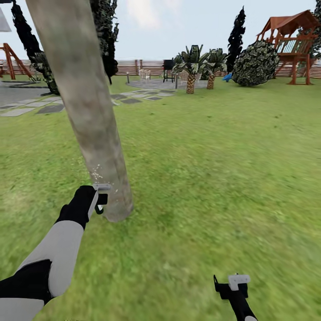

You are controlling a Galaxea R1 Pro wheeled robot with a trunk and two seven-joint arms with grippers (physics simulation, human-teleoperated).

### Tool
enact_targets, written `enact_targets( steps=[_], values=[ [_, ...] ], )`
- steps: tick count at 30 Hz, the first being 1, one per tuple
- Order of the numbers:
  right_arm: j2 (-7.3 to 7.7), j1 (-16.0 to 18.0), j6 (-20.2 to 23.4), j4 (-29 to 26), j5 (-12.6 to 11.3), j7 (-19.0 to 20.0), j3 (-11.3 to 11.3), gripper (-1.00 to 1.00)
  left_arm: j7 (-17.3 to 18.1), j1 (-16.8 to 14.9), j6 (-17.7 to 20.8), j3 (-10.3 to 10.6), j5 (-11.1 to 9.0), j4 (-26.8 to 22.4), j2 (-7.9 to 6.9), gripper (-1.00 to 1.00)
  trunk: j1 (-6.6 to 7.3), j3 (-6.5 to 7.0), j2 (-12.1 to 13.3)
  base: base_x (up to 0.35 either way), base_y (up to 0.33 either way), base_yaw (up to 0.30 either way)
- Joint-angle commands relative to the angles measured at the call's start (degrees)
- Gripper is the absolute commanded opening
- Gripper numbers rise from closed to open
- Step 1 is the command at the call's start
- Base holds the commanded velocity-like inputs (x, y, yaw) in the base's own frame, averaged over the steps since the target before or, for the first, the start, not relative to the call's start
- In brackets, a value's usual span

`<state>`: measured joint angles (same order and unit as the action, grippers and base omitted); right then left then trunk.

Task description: In the garden, pick up the pesticide atomizer on the floor and spray pesticide onto both trees until each tree trunk is fully covered.

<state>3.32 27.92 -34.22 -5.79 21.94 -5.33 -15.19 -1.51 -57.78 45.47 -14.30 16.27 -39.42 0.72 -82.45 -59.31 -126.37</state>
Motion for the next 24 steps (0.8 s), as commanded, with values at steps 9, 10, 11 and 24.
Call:
enact_targets(
  steps=[9,10,11,24],
  values=[
    [0.01,0.0,-0.1,0.1,0.5,-0.4,-0.2,1.0,-0.2,0.0,0.2,-0.2,-0.1,0.0,0.07,-1.0,0.0,-0.05,0.0,0.175,-0.245,0.276],
    [0.0,0.0,-0.1,0.1,0.5,-0.4,-0.2,1.0,-0.2,0.1,0.2,-0.2,-0.1,0.0,0.07,-1.0,0.0,-0.05,0.0,0.206,-0.225,0.277],
    [0.01,0.0,-0.1,0.1,0.5,-0.4,-0.2,1.0,-0.2,0.1,0.1,-0.2,-0.1,0.0,0.09,-1.0,0.0,-0.05,0.0,0.203,-0.225,0.277],
    [-0.01,0.0,-0.1,0.0,0.6,-0.4,-0.2,1.0,-0.2,0.1,0.1,-0.1,0.0,0.0,0.07,-1.0,0.0,-0.05,0.0,0.043,-0.264,0.043]
  ],
)
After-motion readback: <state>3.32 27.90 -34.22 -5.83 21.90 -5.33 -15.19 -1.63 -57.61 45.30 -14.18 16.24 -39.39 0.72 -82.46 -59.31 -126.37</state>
